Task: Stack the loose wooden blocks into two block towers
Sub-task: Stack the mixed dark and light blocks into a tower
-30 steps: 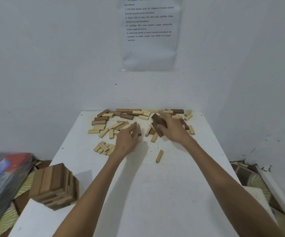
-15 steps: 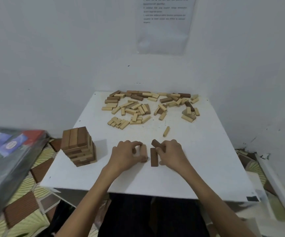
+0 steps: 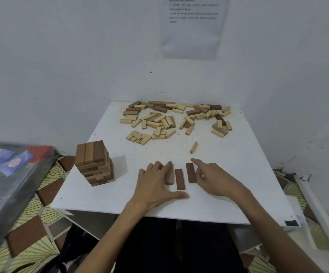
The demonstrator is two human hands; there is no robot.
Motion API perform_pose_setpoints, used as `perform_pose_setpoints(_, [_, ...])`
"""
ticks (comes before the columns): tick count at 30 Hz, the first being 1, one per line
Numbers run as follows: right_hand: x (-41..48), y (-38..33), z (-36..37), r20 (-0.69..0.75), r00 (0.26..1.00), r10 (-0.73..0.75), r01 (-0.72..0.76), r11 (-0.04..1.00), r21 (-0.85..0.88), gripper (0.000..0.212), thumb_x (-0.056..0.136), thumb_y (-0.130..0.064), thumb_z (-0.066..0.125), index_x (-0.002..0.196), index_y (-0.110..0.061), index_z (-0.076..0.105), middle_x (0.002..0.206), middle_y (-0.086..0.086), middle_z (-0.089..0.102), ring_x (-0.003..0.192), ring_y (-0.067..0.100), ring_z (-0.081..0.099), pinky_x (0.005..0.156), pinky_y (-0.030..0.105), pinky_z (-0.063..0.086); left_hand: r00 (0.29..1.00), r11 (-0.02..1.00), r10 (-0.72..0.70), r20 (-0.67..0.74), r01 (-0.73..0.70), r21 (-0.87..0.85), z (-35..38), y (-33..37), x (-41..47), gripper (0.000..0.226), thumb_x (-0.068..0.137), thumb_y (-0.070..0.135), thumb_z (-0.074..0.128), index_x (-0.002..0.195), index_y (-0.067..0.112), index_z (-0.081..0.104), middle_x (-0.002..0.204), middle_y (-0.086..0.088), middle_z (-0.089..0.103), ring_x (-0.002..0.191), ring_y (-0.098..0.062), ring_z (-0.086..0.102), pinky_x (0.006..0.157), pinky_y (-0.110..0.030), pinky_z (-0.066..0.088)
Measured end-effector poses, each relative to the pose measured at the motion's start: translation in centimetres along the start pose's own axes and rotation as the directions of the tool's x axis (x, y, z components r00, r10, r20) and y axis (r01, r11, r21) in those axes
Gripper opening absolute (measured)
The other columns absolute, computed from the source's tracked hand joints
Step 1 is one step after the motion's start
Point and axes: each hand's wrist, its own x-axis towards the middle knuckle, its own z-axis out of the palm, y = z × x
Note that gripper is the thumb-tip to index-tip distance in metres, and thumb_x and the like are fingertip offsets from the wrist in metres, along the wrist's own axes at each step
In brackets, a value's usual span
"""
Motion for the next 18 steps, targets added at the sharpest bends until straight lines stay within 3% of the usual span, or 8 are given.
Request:
perform_pose_setpoints(5, [0.8, 0.1, 0.3, -0.009, 0.997, -0.071, 0.071, 0.993, 0.093, 0.034, 0.103, -0.016, 0.052, 0.137, -0.017, 0.053, 0.095, -0.005, 0.068, 0.085, 0.012, 0.064, 0.083, 0.032, 0.055, 0.998, 0.998, -0.002, -0.068, -0.002, -0.059, 1.1, 1.2, 0.1, 0.104, 0.068, 0.092, 0.056, 0.153, 0.034, 0.042, 0.121, 0.008, 0.05, 0.115, -0.014, 0.046, 0.092, -0.034, 0.037])
perform_pose_setpoints(10, [1.1, 0.9, -0.5, -0.019, 0.996, -0.09, 0.092, 0.987, 0.129, 0.028, 0.092, -0.017, 0.068, 0.12, -0.019, 0.067, 0.091, -0.012, 0.068, 0.082, 0.004, 0.063, 0.074, 0.016, 0.049, 0.997, 0.987, 0.03, -0.069, -0.041, -0.157, 1.0, 1.3, -0.1, 0.085, 0.081, 0.069, 0.07, 0.153, 0.031, 0.043, 0.121, 0.006, 0.047, 0.111, -0.014, 0.048, 0.085, -0.026, 0.037])
perform_pose_setpoints(13, [1.4, 1.5, -1.2, -0.016, 0.993, -0.116, 0.117, 0.987, 0.111, 0.026, 0.085, -0.03, 0.081, 0.108, -0.025, 0.069, 0.095, -0.014, 0.063, 0.08, 0.003, 0.057, 0.071, 0.017, 0.044, 0.995, 0.952, -0.037, -0.094, 0.006, -0.305, 0.6, 1.4, 0.0, 0.076, 0.07, 0.059, 0.085, 0.133, 0.025, 0.057, 0.114, 0.011, 0.051, 0.104, -0.01, 0.054, 0.079, -0.02, 0.036])
perform_pose_setpoints(16, [1.4, 1.8, -1.0, 0.011, 0.994, -0.109, 0.106, 0.984, 0.14, 0.027, 0.081, -0.037, 0.084, 0.101, -0.03, 0.067, 0.095, -0.015, 0.064, 0.079, 0.007, 0.056, 0.069, 0.021, 0.047, 0.992, 0.955, -0.076, -0.098, 0.044, -0.293, 0.6, 1.7, 0.1, 0.083, 0.057, 0.066, 0.089, 0.121, 0.023, 0.06, 0.11, 0.013, 0.054, 0.097, -0.008, 0.053, 0.079, -0.022, 0.041])
perform_pose_setpoints(18, [1.3, 1.8, -0.9, 0.034, 0.992, -0.12, 0.113, 0.981, 0.16, 0.034, 0.083, -0.039, 0.083, 0.109, -0.032, 0.064, 0.095, -0.014, 0.063, 0.081, 0.009, 0.057, 0.074, 0.027, 0.049, 0.991, 0.961, -0.075, -0.106, 0.044, -0.272, 0.8, 1.8, 0.0, 0.084, 0.057, 0.068, 0.087, 0.121, 0.023, 0.059, 0.112, 0.012, 0.055, 0.099, -0.009, 0.054, 0.081, -0.024, 0.043])
